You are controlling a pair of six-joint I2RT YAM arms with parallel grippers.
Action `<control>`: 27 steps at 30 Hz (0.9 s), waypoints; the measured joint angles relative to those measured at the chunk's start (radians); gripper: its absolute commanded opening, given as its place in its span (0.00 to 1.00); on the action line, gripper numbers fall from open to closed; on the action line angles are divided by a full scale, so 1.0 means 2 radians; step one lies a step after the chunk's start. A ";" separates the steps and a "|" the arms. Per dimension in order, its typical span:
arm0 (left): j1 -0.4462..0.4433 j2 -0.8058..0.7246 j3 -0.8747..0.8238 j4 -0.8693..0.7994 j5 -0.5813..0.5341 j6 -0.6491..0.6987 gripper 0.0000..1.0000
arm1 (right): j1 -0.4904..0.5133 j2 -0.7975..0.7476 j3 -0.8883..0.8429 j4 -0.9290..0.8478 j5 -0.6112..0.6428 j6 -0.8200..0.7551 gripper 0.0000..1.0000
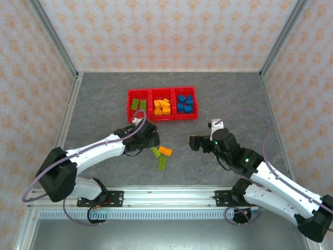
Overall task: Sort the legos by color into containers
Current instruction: Pick up the lego from the middle-left of the table.
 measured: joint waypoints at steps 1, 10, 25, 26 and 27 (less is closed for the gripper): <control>-0.006 0.004 -0.002 0.003 0.001 -0.007 0.73 | 0.000 0.001 -0.001 0.000 0.001 0.000 1.00; -0.041 0.088 0.003 0.024 0.021 -0.029 0.65 | 0.000 0.014 -0.003 0.000 0.003 0.000 1.00; -0.042 0.118 0.008 0.024 0.007 -0.031 0.44 | 0.000 0.019 -0.003 0.000 0.007 0.001 1.00; -0.042 0.118 0.008 0.024 0.005 -0.031 0.42 | 0.000 0.019 -0.003 0.000 0.007 0.001 1.00; -0.042 0.118 0.008 0.023 0.003 -0.030 0.40 | 0.000 0.019 -0.003 0.000 0.008 0.002 1.00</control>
